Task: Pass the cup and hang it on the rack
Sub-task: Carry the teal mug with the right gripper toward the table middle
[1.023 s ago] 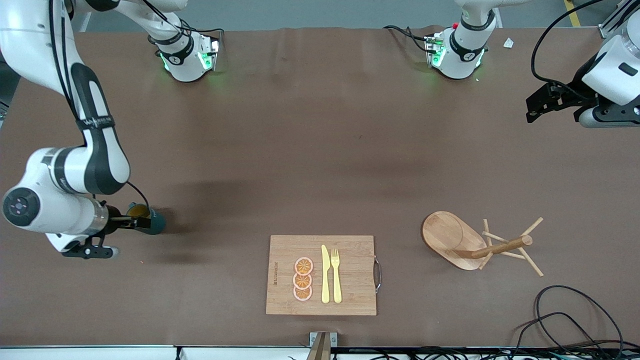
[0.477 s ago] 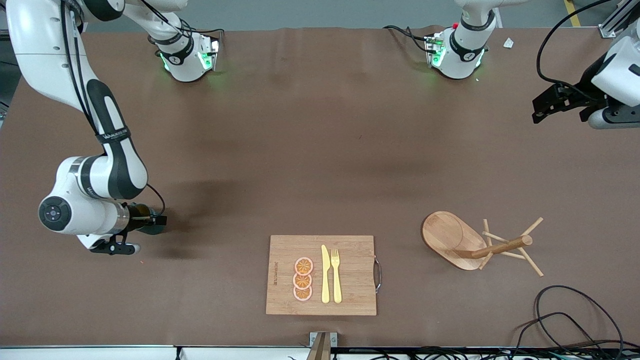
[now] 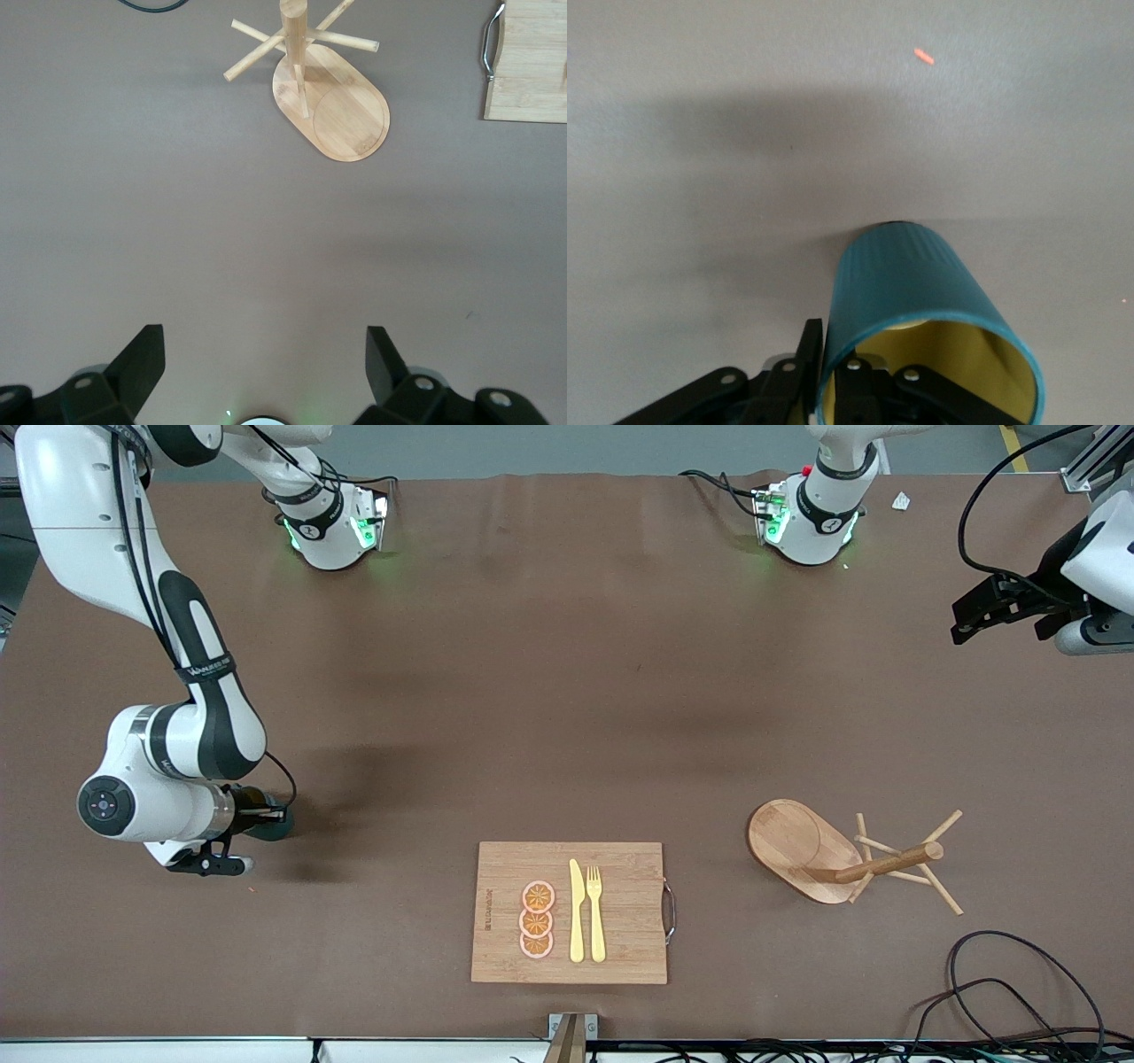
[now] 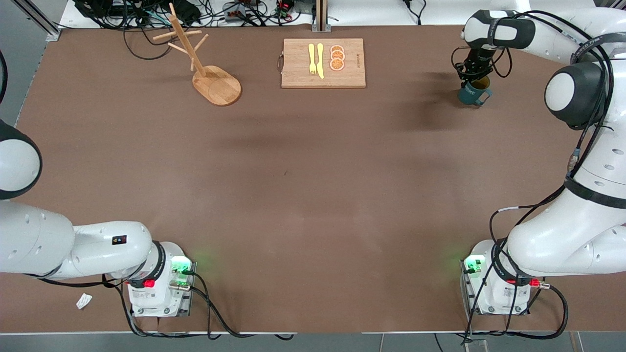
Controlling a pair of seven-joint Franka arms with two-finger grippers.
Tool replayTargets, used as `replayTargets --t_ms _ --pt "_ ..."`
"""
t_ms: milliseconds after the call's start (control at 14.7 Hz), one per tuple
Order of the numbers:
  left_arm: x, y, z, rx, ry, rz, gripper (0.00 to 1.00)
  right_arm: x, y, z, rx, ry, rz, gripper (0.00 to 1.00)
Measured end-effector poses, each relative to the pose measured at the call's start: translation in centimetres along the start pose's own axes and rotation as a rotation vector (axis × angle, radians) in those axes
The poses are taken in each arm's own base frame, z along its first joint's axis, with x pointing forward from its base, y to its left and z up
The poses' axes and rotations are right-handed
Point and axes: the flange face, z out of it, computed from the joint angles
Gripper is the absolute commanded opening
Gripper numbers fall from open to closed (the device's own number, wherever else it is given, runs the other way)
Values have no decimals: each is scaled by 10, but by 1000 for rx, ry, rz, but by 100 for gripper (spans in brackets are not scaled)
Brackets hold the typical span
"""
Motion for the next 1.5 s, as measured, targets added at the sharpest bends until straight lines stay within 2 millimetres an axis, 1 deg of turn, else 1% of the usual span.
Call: replayTargets --t_ms 136,205,273,341,409,477,545,614,682,750,818,886,955,1023,1091,1159,1227,1295,1364,1432,1500 --pt "0 0 0 0 0 0 100 7 -7 -16 3 38 -10 4" --pt "0 0 0 0 0 0 100 11 -17 -28 5 62 -24 4" --pt "0 0 0 0 0 0 100 15 -36 -43 8 92 -51 4" --pt "0 0 0 0 0 1 100 16 -63 -59 13 115 -80 4" --pt "0 0 0 0 0 1 100 15 -95 -76 22 128 -96 4" --pt "0 0 0 0 0 2 100 10 -132 -91 38 133 -100 4" --pt "0 0 0 0 0 4 100 1 -174 -102 54 137 -101 4" --pt "0 0 0 0 0 4 100 -11 -219 -110 68 146 -96 4" --pt "0 0 0 0 0 4 100 -28 -265 -115 82 151 -76 4" --pt "0 0 0 0 0 4 100 -47 -312 -115 92 151 -49 5" --pt "0 0 0 0 0 4 100 -70 -361 -110 100 150 -22 5" --pt "0 0 0 0 0 4 100 -93 -410 -101 109 151 -3 6" --pt "0 -1 0 0 0 3 100 -114 -456 -86 122 159 11 6" --pt "0 -2 0 0 0 2 100 -135 -496 -67 142 173 23 6" --pt "0 -2 0 0 -1 1 100 -152 -528 -45 162 186 32 7" --pt "0 -2 0 0 -3 0 100 -164 -550 -24 173 192 38 7" --pt "0 -3 1 0 -4 0 100 -175 -567 -2 176 193 43 7" --pt "0 -2 1 0 -5 1 100 -179 -574 8 177 191 47 13" --pt "1 -2 3 0 -8 1 100 -181 -577 10 180 193 52 16" --pt "3 -2 5 0 -12 1 100 -180 -578 11 179 192 60 31" --pt "4 -2 7 -1 -17 1 100 -180 -577 13 174 188 64 63"
